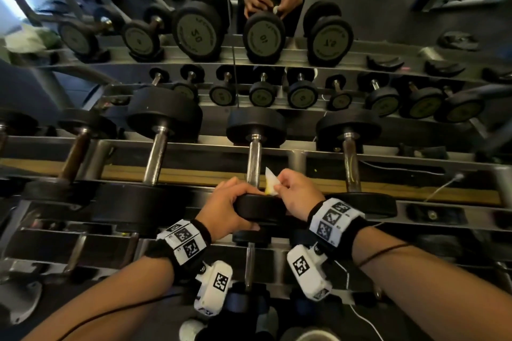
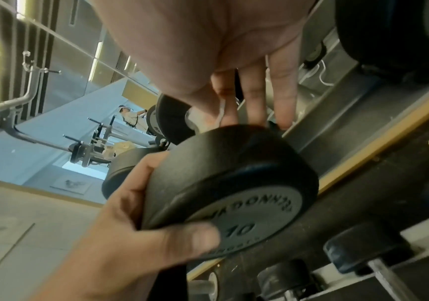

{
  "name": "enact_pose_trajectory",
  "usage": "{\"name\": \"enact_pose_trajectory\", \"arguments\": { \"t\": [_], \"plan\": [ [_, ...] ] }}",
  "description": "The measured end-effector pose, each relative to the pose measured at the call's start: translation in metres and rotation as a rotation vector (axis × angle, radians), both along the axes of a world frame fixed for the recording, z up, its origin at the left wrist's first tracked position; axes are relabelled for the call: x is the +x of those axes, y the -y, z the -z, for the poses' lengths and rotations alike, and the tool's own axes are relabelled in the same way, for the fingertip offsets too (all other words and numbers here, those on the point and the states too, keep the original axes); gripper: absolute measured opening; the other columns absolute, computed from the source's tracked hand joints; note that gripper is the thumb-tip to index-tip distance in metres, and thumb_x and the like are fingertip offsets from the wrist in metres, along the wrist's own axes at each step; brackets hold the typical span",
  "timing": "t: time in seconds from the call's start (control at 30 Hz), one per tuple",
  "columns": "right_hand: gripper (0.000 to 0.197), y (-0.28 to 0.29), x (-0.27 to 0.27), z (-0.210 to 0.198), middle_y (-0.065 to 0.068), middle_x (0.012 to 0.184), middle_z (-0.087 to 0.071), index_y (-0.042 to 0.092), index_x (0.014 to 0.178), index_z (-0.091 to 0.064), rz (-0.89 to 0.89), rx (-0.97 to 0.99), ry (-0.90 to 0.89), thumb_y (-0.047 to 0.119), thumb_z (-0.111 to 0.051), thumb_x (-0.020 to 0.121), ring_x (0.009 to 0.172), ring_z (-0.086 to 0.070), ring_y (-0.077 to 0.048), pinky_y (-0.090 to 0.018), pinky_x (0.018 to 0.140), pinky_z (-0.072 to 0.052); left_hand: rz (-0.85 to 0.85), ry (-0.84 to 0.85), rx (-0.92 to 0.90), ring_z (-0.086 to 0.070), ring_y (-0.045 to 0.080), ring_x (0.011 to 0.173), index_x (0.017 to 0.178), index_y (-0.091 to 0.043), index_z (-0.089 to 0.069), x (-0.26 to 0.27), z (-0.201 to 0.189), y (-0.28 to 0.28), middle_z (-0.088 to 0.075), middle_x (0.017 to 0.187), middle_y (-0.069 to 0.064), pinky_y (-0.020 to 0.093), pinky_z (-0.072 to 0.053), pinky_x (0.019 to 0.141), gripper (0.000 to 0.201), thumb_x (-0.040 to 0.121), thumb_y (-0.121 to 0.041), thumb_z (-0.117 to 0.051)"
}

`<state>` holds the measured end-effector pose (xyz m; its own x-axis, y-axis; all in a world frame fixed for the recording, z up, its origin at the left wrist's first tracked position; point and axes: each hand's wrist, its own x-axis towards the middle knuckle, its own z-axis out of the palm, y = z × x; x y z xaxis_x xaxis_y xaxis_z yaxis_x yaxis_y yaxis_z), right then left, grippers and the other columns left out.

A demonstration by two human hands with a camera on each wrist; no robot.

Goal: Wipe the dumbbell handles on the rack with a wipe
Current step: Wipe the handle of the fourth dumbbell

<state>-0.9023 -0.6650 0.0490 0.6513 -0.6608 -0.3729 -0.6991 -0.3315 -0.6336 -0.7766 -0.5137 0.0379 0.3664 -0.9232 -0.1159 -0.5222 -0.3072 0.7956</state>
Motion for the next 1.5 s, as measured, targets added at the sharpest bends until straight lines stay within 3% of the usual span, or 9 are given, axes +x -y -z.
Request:
{"name": "enact_pose_trajectory", "arguments": {
  "t": [0.37, 0.53, 0.6, 0.73, 0.9, 1.03, 1.17, 1.3, 1.5],
  "plan": [
    [0.022, 0.061, 0.05, 0.021, -0.011, 0.089, -0.071, 0.026, 0.07, -0.052, 0.045, 0.004, 0.132, 0.017, -0.065, 0.086, 0.088, -0.069, -0.031, -0.051, 0.082, -0.056, 0.029, -0.018, 0.077, -0.048, 0.011, 0.108, 0.111, -0.032, -0.061, 0.002, -0.007, -0.004, -0.054, 0.109, -0.012, 0.039, -0.044, 0.099, 0.058, 0.061, -0.024, -0.09],
    [0.012, 0.069, 0.069, 0.043, -0.004, 0.085, -0.072, 0.027, 0.083, -0.057, 0.052, 0.157, 0.2, 0.019, -0.065, 0.088, 0.073, -0.072, -0.021, -0.04, 0.073, -0.06, 0.024, -0.033, 0.079, -0.049, 0.013, 0.108, 0.108, -0.033, -0.062, 0.004, -0.004, -0.003, -0.053, 0.107, -0.012, 0.041, -0.045, 0.097, 0.057, 0.059, -0.025, -0.09],
    [0.008, 0.074, 0.071, 0.046, -0.006, 0.085, -0.071, 0.023, 0.09, -0.062, -0.014, 0.203, 0.197, 0.015, -0.063, 0.089, 0.074, -0.071, -0.021, -0.035, 0.071, -0.059, 0.028, -0.039, 0.078, -0.049, 0.013, 0.108, 0.108, -0.034, -0.061, 0.005, -0.003, -0.004, -0.053, 0.106, -0.013, 0.041, -0.046, 0.096, 0.056, 0.06, -0.026, -0.09],
    [0.015, 0.083, 0.071, 0.038, -0.011, 0.078, -0.072, 0.017, 0.073, -0.07, -0.25, 0.013, 0.075, 0.021, -0.066, 0.087, 0.08, -0.07, -0.028, -0.042, 0.078, -0.057, 0.046, -0.043, 0.077, -0.048, 0.01, 0.107, 0.11, -0.035, -0.061, 0.007, -0.003, -0.004, -0.052, 0.106, -0.016, 0.04, -0.046, 0.095, 0.057, 0.061, -0.028, -0.089],
    [0.031, 0.072, 0.057, 0.026, 0.008, 0.061, -0.056, 0.024, 0.058, -0.058, -0.561, -0.111, -0.097, 0.03, -0.064, 0.088, 0.063, -0.055, -0.008, -0.026, 0.066, -0.04, 0.066, -0.019, 0.069, -0.048, 0.008, 0.104, 0.11, -0.036, -0.06, 0.008, -0.001, -0.004, -0.05, 0.104, -0.019, 0.037, -0.047, 0.092, 0.057, 0.061, -0.029, -0.089],
    [0.017, 0.06, 0.049, 0.025, 0.011, 0.06, -0.051, 0.025, 0.072, -0.067, -0.793, -0.142, -0.219, 0.032, -0.063, 0.087, 0.065, -0.052, -0.011, -0.023, 0.063, -0.034, 0.064, 0.015, 0.043, -0.049, 0.009, 0.101, 0.109, -0.034, -0.061, 0.009, 0.002, -0.003, -0.05, 0.1, -0.019, 0.034, -0.045, 0.092, 0.057, 0.059, -0.029, -0.089],
    [0.015, 0.083, 0.056, 0.026, 0.0, 0.072, -0.07, 0.018, 0.075, -0.071, -0.574, 0.006, -0.127, 0.026, -0.066, 0.086, 0.072, -0.067, -0.016, -0.035, 0.075, -0.055, 0.068, 0.003, 0.046, -0.048, 0.007, 0.102, 0.109, -0.038, -0.06, 0.01, 0.004, -0.004, -0.049, 0.102, -0.02, 0.033, -0.045, 0.092, 0.057, 0.059, -0.032, -0.088],
    [0.025, 0.1, 0.071, 0.027, -0.006, 0.075, -0.073, 0.026, 0.062, -0.067, -0.271, 0.036, 0.046, 0.021, -0.067, 0.087, 0.075, -0.072, -0.02, -0.047, 0.084, -0.057, 0.074, -0.009, 0.06, -0.047, 0.005, 0.104, 0.109, -0.042, -0.057, 0.011, 0.004, -0.004, -0.049, 0.103, -0.021, 0.033, -0.045, 0.092, 0.057, 0.061, -0.033, -0.087],
    [0.012, 0.075, 0.055, 0.038, -0.001, 0.074, -0.073, 0.019, 0.077, -0.07, -0.421, 0.155, -0.024, 0.018, -0.066, 0.088, 0.069, -0.072, -0.014, -0.027, 0.066, -0.052, 0.063, -0.002, 0.066, -0.046, 0.006, 0.105, 0.11, -0.041, -0.058, 0.011, 0.007, -0.005, -0.048, 0.103, -0.022, 0.034, -0.045, 0.093, 0.059, 0.06, -0.034, -0.087]
  ]
}}
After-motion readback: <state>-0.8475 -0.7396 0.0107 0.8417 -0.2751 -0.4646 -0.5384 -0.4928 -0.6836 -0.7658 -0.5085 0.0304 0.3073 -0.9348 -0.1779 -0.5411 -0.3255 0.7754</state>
